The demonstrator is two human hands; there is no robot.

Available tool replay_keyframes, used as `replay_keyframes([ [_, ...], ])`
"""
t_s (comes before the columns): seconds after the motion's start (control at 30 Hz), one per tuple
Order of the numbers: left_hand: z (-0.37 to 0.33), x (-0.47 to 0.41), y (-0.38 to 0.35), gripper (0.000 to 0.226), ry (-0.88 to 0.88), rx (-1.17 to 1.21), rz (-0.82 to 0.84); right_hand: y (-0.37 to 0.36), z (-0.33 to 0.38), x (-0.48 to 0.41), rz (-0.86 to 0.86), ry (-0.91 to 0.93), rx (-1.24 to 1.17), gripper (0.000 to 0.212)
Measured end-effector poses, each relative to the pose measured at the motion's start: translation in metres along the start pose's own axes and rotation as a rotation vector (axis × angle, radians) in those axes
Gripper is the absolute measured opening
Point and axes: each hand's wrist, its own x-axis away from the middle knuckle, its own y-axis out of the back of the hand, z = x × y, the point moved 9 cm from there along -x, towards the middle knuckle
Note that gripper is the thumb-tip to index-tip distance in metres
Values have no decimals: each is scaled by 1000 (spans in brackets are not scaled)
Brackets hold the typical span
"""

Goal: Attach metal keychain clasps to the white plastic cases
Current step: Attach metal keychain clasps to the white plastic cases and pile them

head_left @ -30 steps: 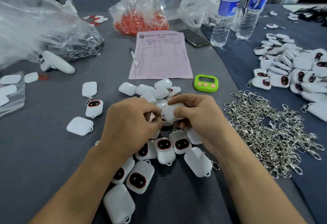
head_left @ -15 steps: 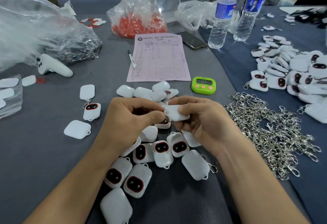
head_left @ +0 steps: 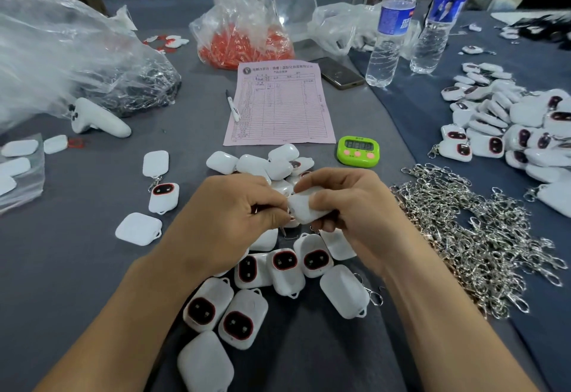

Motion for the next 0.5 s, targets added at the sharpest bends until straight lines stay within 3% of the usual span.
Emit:
replay_keyframes([
  [0.2,4,-1,-5,16,96,-220,84,-9,0,1,25,34,66,32],
  [0.33,16,-2,10,12,206,189,-106,-5,-6,-1,10,-72,-234,35],
  [0.5,22,1,-2,13,248,655,-180,-16,-17,1,45,-197,-465,29],
])
